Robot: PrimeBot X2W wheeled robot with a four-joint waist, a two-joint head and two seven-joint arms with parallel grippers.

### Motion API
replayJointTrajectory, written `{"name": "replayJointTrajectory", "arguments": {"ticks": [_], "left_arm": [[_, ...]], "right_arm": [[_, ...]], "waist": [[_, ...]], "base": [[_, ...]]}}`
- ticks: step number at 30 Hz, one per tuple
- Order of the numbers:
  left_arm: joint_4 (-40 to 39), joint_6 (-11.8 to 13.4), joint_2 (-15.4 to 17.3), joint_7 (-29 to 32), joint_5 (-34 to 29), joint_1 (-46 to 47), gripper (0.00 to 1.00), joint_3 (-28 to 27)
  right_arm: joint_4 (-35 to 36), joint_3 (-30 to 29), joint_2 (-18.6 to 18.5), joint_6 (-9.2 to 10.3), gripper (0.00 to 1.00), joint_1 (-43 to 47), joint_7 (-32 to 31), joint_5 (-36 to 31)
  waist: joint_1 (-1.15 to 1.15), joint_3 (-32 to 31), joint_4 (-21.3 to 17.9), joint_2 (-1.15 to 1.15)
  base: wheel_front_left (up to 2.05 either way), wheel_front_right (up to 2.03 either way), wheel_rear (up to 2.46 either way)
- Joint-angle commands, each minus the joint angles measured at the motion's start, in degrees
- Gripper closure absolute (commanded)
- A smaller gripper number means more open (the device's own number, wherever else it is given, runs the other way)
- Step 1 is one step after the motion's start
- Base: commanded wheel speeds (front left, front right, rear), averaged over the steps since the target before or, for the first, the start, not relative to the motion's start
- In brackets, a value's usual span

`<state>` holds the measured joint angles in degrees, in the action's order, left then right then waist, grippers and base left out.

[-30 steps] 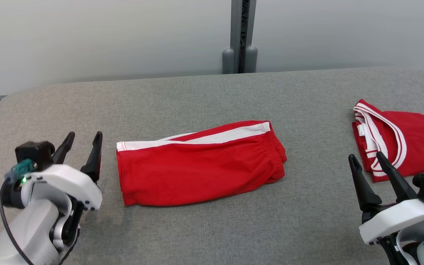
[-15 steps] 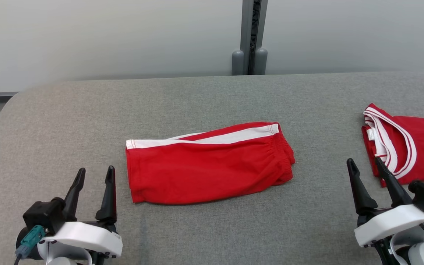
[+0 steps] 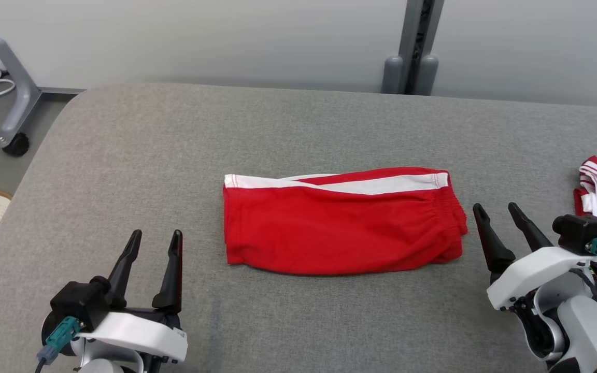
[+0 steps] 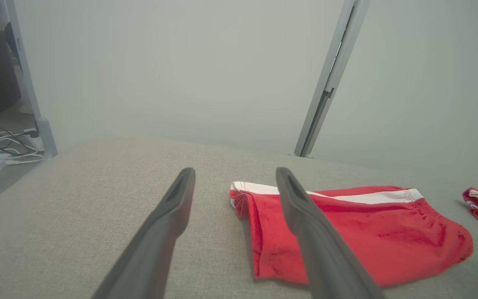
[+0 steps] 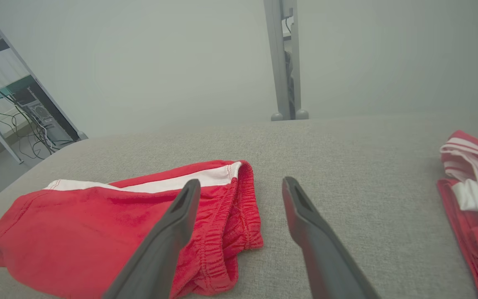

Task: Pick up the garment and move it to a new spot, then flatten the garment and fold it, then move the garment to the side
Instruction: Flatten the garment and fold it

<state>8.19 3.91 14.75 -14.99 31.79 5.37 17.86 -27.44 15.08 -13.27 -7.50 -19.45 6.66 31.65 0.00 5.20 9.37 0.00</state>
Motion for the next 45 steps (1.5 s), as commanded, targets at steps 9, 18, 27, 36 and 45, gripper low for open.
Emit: {"name": "replayJointTrajectory", "arguments": {"ticks": [9, 18, 27, 36, 45], "left_arm": [[1.4, -2.4, -0.9, -0.1, -1.6, 2.1, 0.00, -0.6], [2.7, -3.6, -1.8, -0.1, -2.2, 3.0, 0.00, -0.8], [3.3, -3.9, -2.1, -0.1, -2.6, 3.1, 0.00, -0.9], [3.7, -4.3, -2.4, -0.1, -2.7, 3.6, 0.00, -0.8], [4.1, -4.5, -2.6, -0.1, -2.6, 3.7, 0.00, -0.9]], "right_arm": [[-12.8, 3.3, -0.9, 0.01, 0.00, -7.8, 0.5, 5.0], [-22.9, 7.0, -1.7, 0.01, 0.00, -12.0, -0.7, 11.2], [-25.7, 9.6, -0.7, 0.01, 0.00, -12.2, -3.3, 19.0], [-27.9, 11.3, 0.0, 0.01, 0.00, -13.1, -4.3, 26.7], [-30.6, 14.0, 0.6, 0.01, 1.00, -15.4, -2.9, 29.5]], "waist": [[0.00, 2.4, 4.1, 0.00], [0.00, 2.9, 6.0, 0.00], [0.00, 2.6, 6.8, 0.00], [0.00, 3.0, 7.5, 0.00], [0.00, 3.1, 8.2, 0.00]], "base": [[0.00, 0.00, 0.00], [0.00, 0.00, 0.00], [0.00, 0.00, 0.00], [0.00, 0.00, 0.00], [0.00, 0.00, 0.00]]}}
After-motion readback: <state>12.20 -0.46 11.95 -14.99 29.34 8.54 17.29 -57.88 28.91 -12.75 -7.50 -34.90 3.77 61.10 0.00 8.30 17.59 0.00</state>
